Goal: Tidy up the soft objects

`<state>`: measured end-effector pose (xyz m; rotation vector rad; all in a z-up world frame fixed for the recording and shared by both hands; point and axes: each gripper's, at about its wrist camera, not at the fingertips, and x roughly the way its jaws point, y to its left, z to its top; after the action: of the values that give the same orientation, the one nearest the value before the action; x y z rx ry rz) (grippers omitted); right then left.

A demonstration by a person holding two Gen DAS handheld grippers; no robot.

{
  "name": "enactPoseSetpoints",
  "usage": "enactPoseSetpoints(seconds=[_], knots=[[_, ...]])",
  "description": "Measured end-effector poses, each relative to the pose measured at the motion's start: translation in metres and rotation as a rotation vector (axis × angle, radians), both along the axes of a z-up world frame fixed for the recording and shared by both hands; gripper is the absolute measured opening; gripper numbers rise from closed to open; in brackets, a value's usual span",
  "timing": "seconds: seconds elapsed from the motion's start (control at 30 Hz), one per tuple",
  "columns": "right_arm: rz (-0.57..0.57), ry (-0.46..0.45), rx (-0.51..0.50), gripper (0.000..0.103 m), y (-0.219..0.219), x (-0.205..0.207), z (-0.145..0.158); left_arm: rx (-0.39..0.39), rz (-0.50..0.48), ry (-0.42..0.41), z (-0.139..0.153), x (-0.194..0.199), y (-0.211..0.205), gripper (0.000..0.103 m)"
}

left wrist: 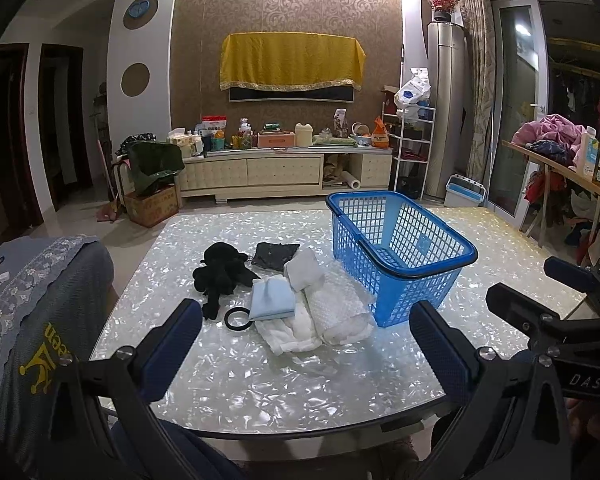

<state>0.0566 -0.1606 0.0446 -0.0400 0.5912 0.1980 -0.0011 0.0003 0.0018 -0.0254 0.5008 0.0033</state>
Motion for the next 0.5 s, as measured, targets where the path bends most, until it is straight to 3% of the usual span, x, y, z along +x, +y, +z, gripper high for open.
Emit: enactPoseSetpoints(seconds=[0.5], knots=[[-0.004, 0.004, -0.003, 0.103, -0.0009, 0.0005, -0.0014, 0.001, -0.011, -0.002, 0.0035, -0.0025, -0.0009, 0.103]])
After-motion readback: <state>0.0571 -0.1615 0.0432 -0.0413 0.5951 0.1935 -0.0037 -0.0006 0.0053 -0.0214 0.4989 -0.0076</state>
